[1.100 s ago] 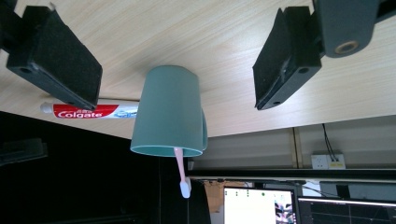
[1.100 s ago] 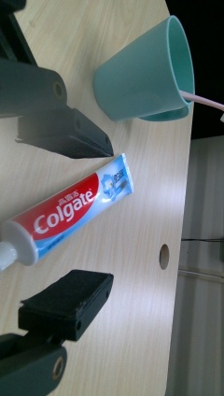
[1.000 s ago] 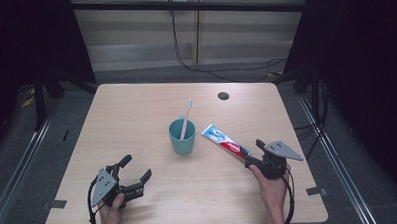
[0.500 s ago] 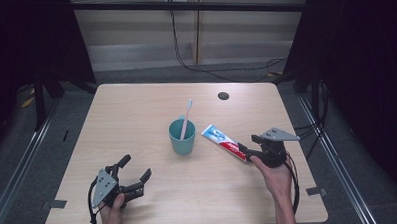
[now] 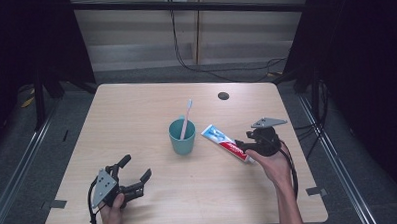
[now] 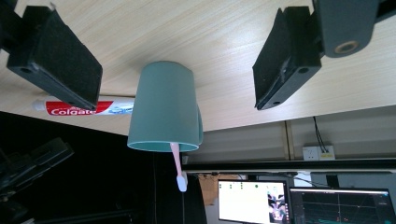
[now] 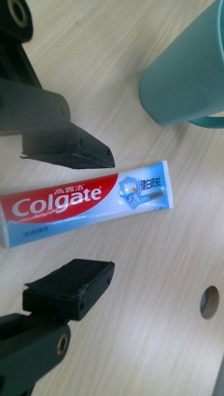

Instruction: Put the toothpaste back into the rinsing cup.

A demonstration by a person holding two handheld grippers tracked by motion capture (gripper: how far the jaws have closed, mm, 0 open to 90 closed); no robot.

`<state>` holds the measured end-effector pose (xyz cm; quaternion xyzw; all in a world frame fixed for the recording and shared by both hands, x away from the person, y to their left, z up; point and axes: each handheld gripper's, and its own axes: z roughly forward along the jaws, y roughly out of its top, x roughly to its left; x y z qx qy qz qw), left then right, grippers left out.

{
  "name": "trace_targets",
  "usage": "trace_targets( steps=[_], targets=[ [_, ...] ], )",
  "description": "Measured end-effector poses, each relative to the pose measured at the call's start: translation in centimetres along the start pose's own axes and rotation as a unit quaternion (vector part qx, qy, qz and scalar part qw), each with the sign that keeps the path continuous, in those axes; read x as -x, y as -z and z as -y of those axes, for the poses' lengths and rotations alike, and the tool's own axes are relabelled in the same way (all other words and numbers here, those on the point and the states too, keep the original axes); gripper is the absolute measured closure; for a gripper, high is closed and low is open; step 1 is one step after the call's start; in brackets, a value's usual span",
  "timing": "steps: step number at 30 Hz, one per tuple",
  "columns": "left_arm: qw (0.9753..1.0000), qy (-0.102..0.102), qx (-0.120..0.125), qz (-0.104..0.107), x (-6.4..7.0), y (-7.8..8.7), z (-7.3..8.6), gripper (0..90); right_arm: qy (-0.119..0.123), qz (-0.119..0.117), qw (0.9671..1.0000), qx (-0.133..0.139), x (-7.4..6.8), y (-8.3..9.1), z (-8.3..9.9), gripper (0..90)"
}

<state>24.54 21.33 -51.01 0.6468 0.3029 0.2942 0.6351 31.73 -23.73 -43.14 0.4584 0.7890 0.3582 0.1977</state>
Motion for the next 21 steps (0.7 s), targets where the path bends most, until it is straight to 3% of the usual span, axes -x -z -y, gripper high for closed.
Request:
trace_targets(
  steps=[4,5,9,19,21],
  targets=[
    [1.0,-0.001,0.0,0.005,0.0,0.0,0.0,15.7,-0.011,0.002,0.9997,-0.022,0.7,-0.8,-0.2,43.4],
    [1.0,-0.001,0.0,0.005,-0.1,0.0,0.0,15.7,-0.017,-0.014,0.999,-0.039,1.2,-1.4,-0.2,43.1],
    [1.0,-0.001,0.0,0.005,0.0,0.0,0.0,15.5,-0.018,-0.029,0.998,-0.054,1.5,-2.1,-0.5,43.5],
    [1.0,0.0,0.0,0.007,0.0,0.0,0.0,15.7,-0.019,-0.041,0.995,-0.089,1.6,-3.2,-1.4,43.0],
    [1.0,0.0,0.0,0.007,0.0,0.0,0.0,15.8,-0.027,-0.058,0.993,-0.099,1.9,-3.6,-1.7,44.3]
  ],
)
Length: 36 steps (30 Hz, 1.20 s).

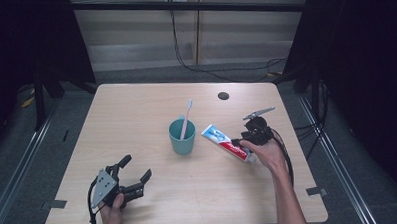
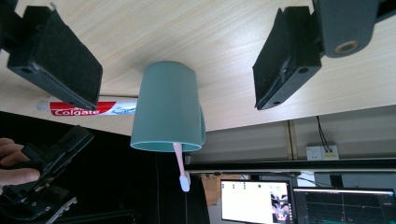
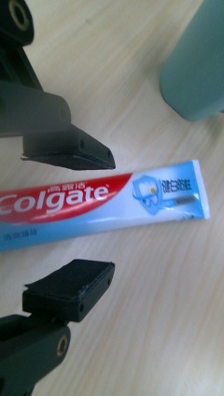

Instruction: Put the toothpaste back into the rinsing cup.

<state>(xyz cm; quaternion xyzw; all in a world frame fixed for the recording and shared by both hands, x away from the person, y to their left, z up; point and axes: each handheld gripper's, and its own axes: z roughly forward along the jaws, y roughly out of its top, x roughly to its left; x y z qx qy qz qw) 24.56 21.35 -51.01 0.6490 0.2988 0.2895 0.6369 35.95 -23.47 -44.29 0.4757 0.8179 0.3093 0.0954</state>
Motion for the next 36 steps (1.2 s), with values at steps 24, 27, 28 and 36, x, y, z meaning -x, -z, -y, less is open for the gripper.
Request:
trace_targets(
  steps=[24,27,28,36],
  targets=[
    [1.0,0.0,0.0,0.004,0.0,0.0,0.0,15.7,0.01,0.0,0.9966,-0.082,0.8,-2.6,-1.7,38.9],
    [1.0,0.0,0.0,0.004,0.0,0.0,0.0,15.8,0.007,-0.002,0.9961,-0.088,1.0,-3.1,-1.8,39.2],
    [1.0,0.0,0.0,0.004,0.0,0.0,0.0,15.7,0.009,-0.003,0.9957,-0.092,1.0,-3.2,-1.7,39.1],
    [1.0,-0.001,0.001,0.003,0.0,0.0,0.0,15.8,0.015,-0.015,0.9946,-0.102,0.7,-4.4,-1.7,39.9]
  ],
)
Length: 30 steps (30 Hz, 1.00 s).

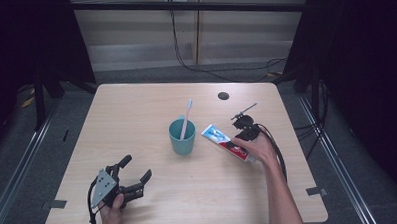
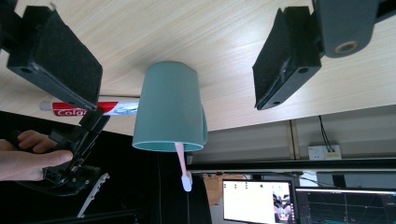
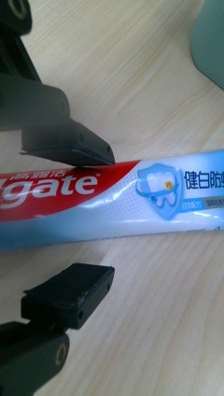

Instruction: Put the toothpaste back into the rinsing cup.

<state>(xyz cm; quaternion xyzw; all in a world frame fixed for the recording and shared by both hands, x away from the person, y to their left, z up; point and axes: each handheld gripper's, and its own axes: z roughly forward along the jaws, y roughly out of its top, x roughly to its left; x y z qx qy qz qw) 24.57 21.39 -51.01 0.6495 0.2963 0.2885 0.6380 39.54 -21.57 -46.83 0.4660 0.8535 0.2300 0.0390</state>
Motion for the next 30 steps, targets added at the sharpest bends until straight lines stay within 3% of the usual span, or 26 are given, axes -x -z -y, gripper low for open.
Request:
trace_targets(
  steps=[7,19,30],
  targets=[
    [1.0,0.0,0.002,0.004,0.0,0.0,0.0,15.7,0.007,-0.005,0.9999,-0.013,-0.4,-1.3,-0.1,43.7],
    [1.0,0.002,0.001,0.009,0.0,0.0,0.0,15.8,0.041,0.025,0.9987,-0.019,-1.5,-1.7,-0.5,52.9],
    [0.9999,-0.002,0.0,0.012,-0.1,0.0,0.0,15.8,0.027,0.023,0.999,-0.028,-1.4,-1.2,-0.7,66.6]
  ],
)
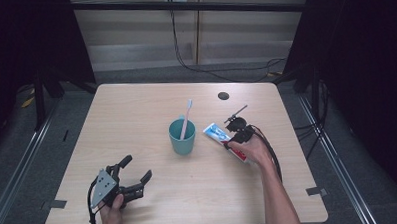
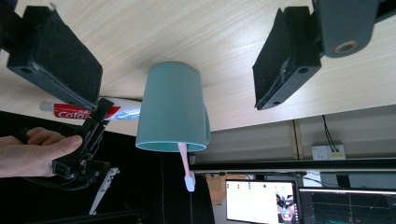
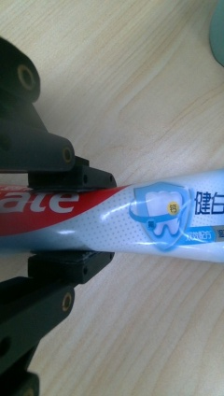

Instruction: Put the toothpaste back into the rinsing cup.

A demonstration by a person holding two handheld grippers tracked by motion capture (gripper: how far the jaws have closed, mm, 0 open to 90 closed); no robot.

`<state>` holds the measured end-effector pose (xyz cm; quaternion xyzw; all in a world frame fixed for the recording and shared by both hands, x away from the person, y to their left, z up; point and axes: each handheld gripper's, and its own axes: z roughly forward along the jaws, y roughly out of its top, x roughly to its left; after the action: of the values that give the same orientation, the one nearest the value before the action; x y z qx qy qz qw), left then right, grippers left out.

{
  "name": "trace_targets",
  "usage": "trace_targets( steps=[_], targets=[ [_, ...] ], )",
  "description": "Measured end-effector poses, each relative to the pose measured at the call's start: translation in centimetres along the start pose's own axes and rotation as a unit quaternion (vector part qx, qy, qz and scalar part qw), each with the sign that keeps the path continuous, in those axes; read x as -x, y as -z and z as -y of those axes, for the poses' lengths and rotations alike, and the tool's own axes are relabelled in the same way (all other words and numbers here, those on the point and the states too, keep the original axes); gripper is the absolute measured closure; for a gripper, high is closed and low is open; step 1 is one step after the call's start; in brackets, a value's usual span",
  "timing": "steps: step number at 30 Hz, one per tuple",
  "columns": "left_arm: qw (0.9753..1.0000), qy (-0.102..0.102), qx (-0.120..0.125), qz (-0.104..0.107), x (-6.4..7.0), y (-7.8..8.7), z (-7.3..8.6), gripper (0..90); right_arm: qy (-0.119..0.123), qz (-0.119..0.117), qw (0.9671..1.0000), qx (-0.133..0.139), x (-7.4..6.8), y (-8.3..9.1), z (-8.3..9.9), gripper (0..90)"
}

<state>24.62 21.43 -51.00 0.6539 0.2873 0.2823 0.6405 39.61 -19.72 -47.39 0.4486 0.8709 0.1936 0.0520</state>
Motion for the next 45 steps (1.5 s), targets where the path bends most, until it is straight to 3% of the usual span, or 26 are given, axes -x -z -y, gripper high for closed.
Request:
trace_targets(
  steps=[7,17,25,28,33,37,45],
  targets=[
    [1.0,0.002,-0.001,-0.002,0.0,0.0,0.0,15.8,-0.018,-0.014,0.9997,0.008,0.4,0.3,0.3,69.4],
    [1.0,0.001,-0.001,-0.002,0.0,0.0,0.0,15.8,-0.02,-0.012,0.9995,0.02,0.5,0.4,0.6,70.9],
    [1.0,0.0,-0.002,0.0,0.0,0.1,0.0,15.7,-0.045,-0.026,0.9979,0.04,0.6,1.1,0.8,71.2],
    [1.0,0.001,-0.001,0.0,0.0,0.0,0.0,15.8,-0.054,-0.036,0.996,0.06,0.8,1.6,1.1,71.3],
    [1.0,0.001,-0.002,0.0,0.0,0.0,0.0,15.8,-0.081,-0.058,0.9903,0.096,1.2,2.3,1.7,71.5],
    [1.0,0.002,-0.001,0.0,0.0,0.0,0.0,15.8,-0.08,-0.059,0.9887,0.112,1.3,2.8,2.1,71.5],
    [1.0,0.003,0.0,-0.001,0.0,0.0,0.0,15.8,-0.083,-0.069,0.9795,0.17,1.3,4.7,2.5,71.6]
  ],
)
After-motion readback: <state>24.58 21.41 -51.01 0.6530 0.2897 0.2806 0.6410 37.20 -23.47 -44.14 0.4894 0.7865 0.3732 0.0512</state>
